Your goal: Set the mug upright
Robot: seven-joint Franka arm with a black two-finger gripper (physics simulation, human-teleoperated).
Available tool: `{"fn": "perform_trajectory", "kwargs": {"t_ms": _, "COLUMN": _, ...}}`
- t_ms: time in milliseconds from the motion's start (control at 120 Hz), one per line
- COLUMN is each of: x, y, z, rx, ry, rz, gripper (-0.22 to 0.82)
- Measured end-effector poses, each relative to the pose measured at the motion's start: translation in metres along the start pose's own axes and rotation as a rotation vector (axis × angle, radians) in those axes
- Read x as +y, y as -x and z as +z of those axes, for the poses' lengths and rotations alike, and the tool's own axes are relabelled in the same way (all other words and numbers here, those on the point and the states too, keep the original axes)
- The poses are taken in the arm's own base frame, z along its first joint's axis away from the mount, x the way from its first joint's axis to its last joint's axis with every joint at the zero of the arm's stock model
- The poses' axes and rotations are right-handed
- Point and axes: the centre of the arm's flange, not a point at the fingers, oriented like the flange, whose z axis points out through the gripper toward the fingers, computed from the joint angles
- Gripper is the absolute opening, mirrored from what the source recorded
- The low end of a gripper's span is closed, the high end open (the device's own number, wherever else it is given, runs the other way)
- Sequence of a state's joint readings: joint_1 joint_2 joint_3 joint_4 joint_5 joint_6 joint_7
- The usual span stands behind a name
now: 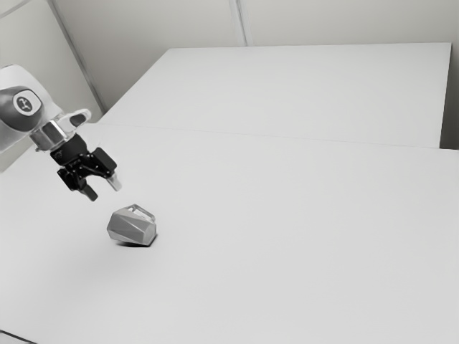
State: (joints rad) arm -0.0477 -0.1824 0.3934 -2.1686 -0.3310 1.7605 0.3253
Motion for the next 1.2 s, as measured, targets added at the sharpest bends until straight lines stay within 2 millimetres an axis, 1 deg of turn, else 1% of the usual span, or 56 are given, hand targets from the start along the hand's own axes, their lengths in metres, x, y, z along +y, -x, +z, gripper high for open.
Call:
{"fn": "perform_trajectory", "kwargs": {"t_ms": 92, "x": -0.023, "y": -0.009, "z": 0.016, "rx": -0.006, "ry": 0.036, "rz": 0.013, "gripper": 0.60}}
{"fn": "perform_trajectory", "kwargs": {"t_ms": 183, "x": -0.041, "y": -0.016, "z": 0.028, "rx": -0.008, "ry": 0.063, "rz": 0.035, "gripper": 0.60}}
{"fn": "perform_trajectory", "kwargs": {"t_ms": 400, "x": -0.081, "y": -0.033, "z": 0.037, "rx": -0.003, "ry": 0.081, "rz": 0.084, "gripper": 0.60}}
{"fn": "perform_trajectory", "kwargs": {"t_ms": 458, "x": -0.089, "y": -0.039, "z": 0.039, "rx": -0.005, "ry": 0.085, "rz": 0.099, "gripper": 0.60}}
{"fn": "perform_trajectory", "kwargs": {"t_ms": 550, "x": -0.098, "y": -0.047, "z": 0.050, "rx": -0.020, "ry": 0.093, "rz": 0.130, "gripper": 0.60}}
{"fn": "perform_trajectory", "kwargs": {"t_ms": 692, "x": -0.115, "y": -0.059, "z": 0.060, "rx": -0.026, "ry": 0.119, "rz": 0.156, "gripper": 0.60}}
{"fn": "perform_trajectory", "kwargs": {"t_ms": 833, "x": -0.124, "y": -0.064, "z": 0.072, "rx": -0.017, "ry": 0.172, "rz": 0.171, "gripper": 0.60}}
{"fn": "perform_trajectory", "kwargs": {"t_ms": 1033, "x": -0.121, "y": -0.068, "z": 0.087, "rx": -0.007, "ry": 0.246, "rz": 0.200, "gripper": 0.60}}
{"fn": "perform_trajectory", "kwargs": {"t_ms": 1200, "x": -0.123, "y": -0.056, "z": 0.098, "rx": -0.036, "ry": 0.343, "rz": 0.206, "gripper": 0.60}}
